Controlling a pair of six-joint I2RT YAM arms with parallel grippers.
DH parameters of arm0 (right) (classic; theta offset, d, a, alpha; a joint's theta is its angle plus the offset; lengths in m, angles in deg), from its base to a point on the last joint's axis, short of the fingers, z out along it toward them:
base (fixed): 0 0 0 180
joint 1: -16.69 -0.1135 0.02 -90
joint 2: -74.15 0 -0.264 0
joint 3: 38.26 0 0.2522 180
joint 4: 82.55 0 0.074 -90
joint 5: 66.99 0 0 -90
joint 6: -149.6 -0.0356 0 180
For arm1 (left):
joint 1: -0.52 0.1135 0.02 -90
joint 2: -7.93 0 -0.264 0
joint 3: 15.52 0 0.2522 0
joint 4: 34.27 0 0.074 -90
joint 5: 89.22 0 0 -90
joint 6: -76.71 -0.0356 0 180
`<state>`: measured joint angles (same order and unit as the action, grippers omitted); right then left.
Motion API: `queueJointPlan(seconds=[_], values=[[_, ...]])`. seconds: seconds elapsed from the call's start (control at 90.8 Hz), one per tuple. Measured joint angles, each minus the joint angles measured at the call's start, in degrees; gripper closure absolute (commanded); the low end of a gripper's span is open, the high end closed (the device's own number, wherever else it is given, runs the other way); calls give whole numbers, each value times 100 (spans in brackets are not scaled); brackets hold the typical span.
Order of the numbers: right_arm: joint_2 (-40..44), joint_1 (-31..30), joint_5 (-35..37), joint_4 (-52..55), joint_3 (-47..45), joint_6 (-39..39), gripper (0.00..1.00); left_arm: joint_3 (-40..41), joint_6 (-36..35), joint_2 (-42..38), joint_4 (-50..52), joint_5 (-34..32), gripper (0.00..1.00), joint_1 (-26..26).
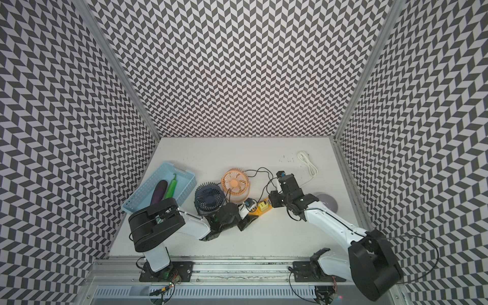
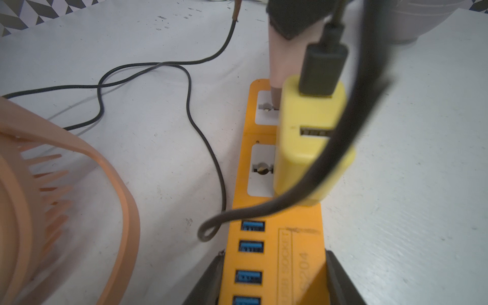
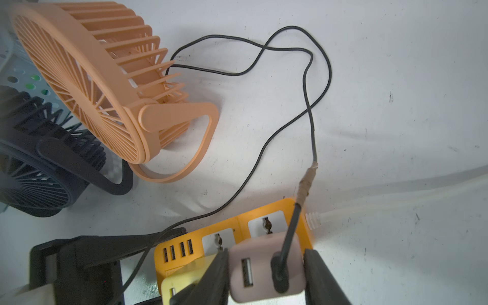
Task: Unplug the desk fan from the power strip
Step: Remove the plug from the socket.
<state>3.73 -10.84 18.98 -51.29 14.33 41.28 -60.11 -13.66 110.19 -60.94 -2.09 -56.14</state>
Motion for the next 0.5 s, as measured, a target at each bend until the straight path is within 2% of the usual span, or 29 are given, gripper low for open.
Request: queueJointPlan(seconds=[0.22,0.353,0.496], values=[[39,-116,-20,-7,-24,17,90,0,0,2,0,0,75,0],[94,-503,466,9,-31,79,90,0,11,2,0,2,75,0],[63,-616,664,-2,-31,85,91,0,9,4,0,4,75,0]])
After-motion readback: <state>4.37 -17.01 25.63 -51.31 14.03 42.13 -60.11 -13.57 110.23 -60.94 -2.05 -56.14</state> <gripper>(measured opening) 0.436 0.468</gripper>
